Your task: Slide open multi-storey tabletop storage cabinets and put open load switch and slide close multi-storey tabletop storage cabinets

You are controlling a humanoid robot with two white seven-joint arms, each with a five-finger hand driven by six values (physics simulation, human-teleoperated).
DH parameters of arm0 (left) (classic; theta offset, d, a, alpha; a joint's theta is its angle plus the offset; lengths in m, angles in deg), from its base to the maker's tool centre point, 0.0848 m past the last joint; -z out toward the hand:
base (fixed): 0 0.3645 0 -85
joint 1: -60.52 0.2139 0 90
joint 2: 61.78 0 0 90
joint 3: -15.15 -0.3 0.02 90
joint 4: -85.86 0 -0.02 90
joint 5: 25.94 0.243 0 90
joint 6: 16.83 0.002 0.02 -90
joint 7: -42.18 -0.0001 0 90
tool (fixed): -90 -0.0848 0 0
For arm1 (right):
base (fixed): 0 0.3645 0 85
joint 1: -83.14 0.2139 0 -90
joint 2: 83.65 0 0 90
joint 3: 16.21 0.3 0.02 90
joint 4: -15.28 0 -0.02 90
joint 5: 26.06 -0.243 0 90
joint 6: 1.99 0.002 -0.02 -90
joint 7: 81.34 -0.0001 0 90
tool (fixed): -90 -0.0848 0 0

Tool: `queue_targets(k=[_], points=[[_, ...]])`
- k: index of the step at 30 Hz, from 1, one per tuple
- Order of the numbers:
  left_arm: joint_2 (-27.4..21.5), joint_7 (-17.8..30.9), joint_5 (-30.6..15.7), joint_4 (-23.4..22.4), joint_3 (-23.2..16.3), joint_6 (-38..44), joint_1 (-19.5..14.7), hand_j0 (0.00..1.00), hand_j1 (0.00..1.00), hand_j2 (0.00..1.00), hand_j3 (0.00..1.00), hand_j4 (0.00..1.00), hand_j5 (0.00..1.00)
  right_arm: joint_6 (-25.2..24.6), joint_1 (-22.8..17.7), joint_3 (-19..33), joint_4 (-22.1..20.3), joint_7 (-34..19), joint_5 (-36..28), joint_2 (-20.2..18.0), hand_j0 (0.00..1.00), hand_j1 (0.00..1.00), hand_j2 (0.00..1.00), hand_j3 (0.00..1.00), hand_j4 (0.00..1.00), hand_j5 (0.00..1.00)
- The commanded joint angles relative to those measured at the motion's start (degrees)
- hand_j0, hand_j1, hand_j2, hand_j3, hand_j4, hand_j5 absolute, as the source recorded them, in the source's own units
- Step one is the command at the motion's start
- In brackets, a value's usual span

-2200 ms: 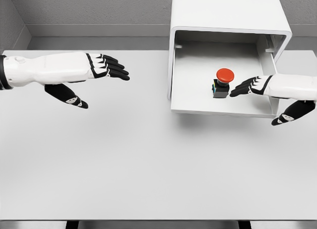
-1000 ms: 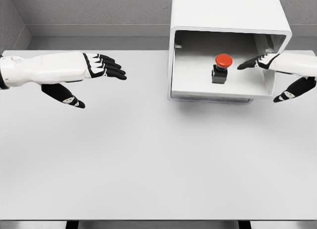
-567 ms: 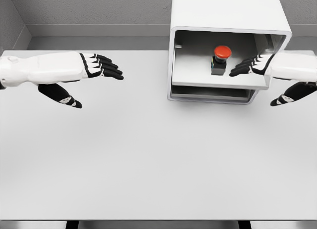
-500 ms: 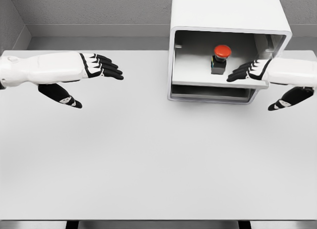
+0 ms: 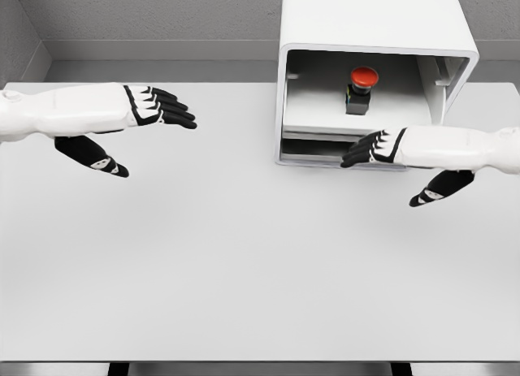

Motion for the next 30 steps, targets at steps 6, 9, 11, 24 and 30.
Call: queue_targets(k=[6,9,11,24,30], points=[[-0.13,-0.03,-0.44,-0.01,0.12,0.17,-0.09,1.0,1.0,1.0,1.0,1.0,1.0,-0.16,0.18,-0.01,2.58,-0.01,3.87,4.02,1.0,1.0,1.0,1.0,1.0,1.0],[-0.13,-0.03,-0.44,-0.01,0.03,0.17,0.0,1.0,1.0,1.0,1.0,1.0,1.0,-0.16,0.18,-0.01,3.81,-0.01,5.45,4.98,1.0,1.0,1.0,1.0,1.0,1.0],[-0.21,-0.03,-0.44,-0.01,0.03,0.17,0.0,1.0,1.0,1.0,1.0,1.0,1.0,-0.16,0.18,-0.01,4.61,-0.01,6.24,5.51,1.0,1.0,1.0,1.0,1.0,1.0],[-1.18,-0.03,-0.44,-0.01,0.12,0.17,0.09,1.0,1.0,1.0,1.0,1.0,1.0,-0.16,0.35,-0.1,10.76,-0.01,10.11,9.91,1.0,1.0,1.0,1.0,1.0,1.0],[-1.36,-0.03,-0.44,-0.01,0.12,0.17,0.0,1.0,1.0,1.0,1.0,1.0,1.0,-0.16,0.7,-0.1,14.54,-0.01,11.25,11.58,1.0,1.0,1.0,1.0,1.0,1.0]])
